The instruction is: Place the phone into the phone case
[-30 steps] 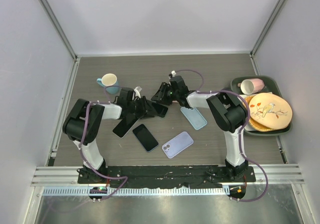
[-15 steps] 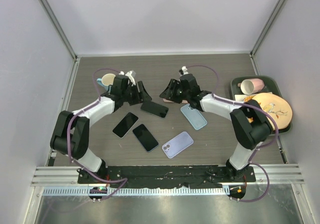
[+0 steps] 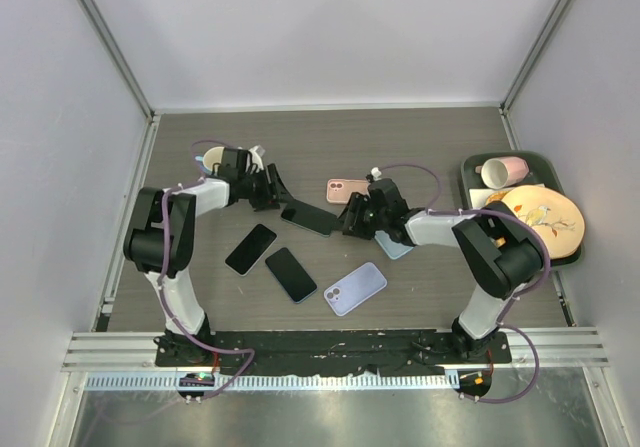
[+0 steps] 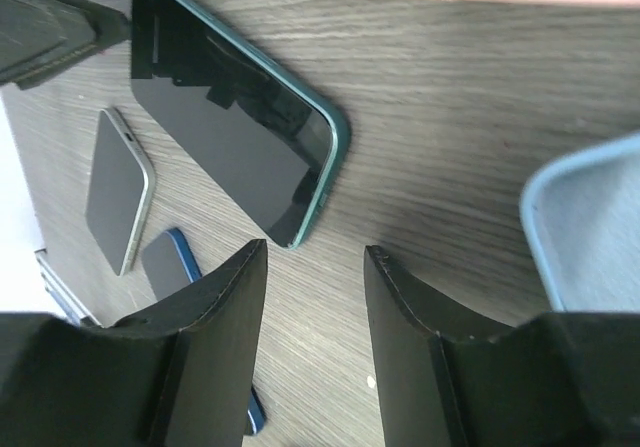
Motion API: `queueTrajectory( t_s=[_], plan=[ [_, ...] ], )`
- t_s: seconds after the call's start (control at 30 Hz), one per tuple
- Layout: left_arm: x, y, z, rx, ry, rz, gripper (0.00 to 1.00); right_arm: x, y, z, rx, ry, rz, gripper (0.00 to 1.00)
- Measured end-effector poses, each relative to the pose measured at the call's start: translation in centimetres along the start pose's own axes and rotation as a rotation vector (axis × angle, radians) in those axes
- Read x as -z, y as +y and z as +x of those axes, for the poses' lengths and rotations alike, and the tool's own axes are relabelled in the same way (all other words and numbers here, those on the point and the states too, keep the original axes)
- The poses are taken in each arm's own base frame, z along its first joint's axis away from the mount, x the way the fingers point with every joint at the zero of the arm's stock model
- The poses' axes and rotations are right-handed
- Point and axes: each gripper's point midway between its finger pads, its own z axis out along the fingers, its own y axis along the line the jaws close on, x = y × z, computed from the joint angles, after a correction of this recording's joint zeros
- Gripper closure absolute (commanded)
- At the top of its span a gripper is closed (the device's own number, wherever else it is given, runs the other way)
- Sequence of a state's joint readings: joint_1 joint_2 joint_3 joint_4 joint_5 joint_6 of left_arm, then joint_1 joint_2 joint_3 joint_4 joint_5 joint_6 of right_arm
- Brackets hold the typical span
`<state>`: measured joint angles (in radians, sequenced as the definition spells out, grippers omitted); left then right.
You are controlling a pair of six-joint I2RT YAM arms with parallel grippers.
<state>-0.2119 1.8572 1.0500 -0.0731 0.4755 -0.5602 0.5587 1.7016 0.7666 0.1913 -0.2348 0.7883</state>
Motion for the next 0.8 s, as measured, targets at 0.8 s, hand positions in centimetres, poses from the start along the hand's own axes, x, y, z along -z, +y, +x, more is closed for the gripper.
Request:
queueTrajectory(
  t_s=[0.8],
  plan=[
    [0.4, -0.4, 1.2, 0.02, -0.047, 0.197, 0.55, -2.7, 2.6, -0.8, -0.098, 0.005, -0.239, 0.54]
  ],
)
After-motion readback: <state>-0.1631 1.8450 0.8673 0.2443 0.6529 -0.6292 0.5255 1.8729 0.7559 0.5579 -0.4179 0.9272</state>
